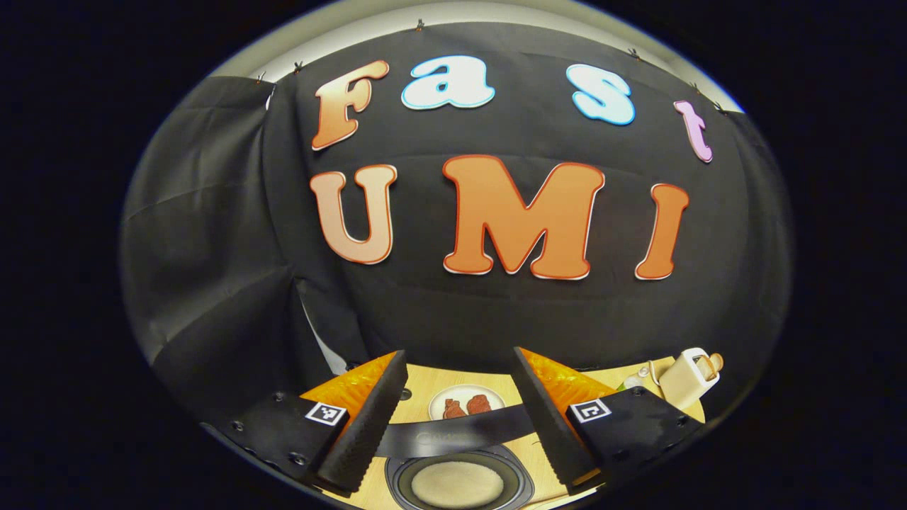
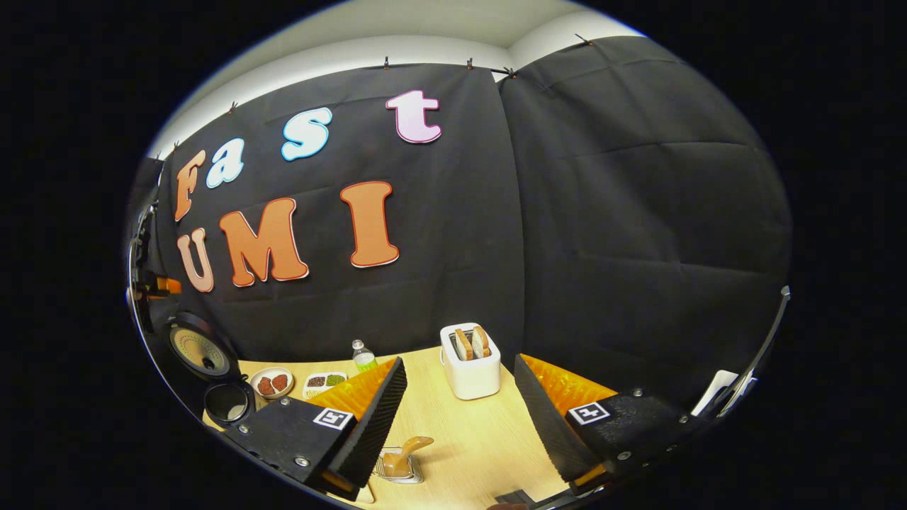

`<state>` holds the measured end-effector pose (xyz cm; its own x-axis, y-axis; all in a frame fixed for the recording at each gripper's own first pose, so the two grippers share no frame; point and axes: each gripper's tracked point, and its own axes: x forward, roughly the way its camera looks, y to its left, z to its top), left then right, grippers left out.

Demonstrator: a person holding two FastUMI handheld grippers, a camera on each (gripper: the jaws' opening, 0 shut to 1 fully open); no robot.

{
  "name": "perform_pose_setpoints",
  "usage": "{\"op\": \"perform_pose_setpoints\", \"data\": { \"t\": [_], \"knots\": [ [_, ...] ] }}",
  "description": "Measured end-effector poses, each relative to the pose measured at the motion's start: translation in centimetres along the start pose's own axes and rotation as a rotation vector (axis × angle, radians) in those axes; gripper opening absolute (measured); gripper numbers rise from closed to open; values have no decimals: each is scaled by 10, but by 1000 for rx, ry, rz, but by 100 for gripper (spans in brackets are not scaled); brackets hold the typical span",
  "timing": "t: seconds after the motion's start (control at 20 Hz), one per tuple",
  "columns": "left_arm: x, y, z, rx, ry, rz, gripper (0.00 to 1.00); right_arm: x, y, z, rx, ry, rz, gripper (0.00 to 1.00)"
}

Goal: Close the left gripper, press the button to open the rice cooker; take a wooden spoon from the chopstick holder with the right hand, scoop a spoonful of rice and pour it into the rice cooker, then put the wooden spoon back into the chopstick holder.

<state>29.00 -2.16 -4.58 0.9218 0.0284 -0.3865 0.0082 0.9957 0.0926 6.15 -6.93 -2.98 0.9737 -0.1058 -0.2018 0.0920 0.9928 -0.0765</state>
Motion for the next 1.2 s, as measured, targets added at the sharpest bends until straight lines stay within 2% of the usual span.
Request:
{"op": "perform_pose_setpoints", "data": {
  "t": [0.15,0.2,0.25,0.35,0.4,0.45,0.5,0.55,0.6,0.65,0.7,0.75,0.85,1.2],
  "knots": [
    [13,9,-17,9,21,28,100,-3,-3,1,4,0,-12,95],
    [15,13,-27,13,34,43,94,-6,-1,2,6,-1,-7,95],
    [16,16,-36,13,50,48,100,-9,3,4,8,-3,1,95],
    [17,13,-37,-26,35,32,95,-13,3,6,5,-11,3,95],
    [9,16,-40,-39,38,31,94,-14,3,7,7,-13,5,95],
    [4,14,-43,-55,39,24,99,-17,5,9,13,-16,10,95],
    [-2,11,-49,-64,49,17,100,-19,7,10,20,-21,15,95],
    [-9,8,-54,-71,48,12,94,-22,8,12,28,-26,23,95],
    [-15,6,-59,-68,46,6,99,-25,11,13,37,-26,35,95],
    [-22,4,-64,-63,40,0,95,-28,17,12,47,-23,57,95],
    [-30,1,-71,-55,36,-8,100,-31,22,12,57,-22,77,95],
    [-38,-3,-80,-49,36,-16,98,-33,26,12,60,-20,91,95],
    [-55,-8,-100,-43,47,-25,95,-34,29,11,53,-24,106,95],
    [-95,-24,-180,-43,59,-35,95,-40,49,2,47,-8,179,95]
  ]
}}
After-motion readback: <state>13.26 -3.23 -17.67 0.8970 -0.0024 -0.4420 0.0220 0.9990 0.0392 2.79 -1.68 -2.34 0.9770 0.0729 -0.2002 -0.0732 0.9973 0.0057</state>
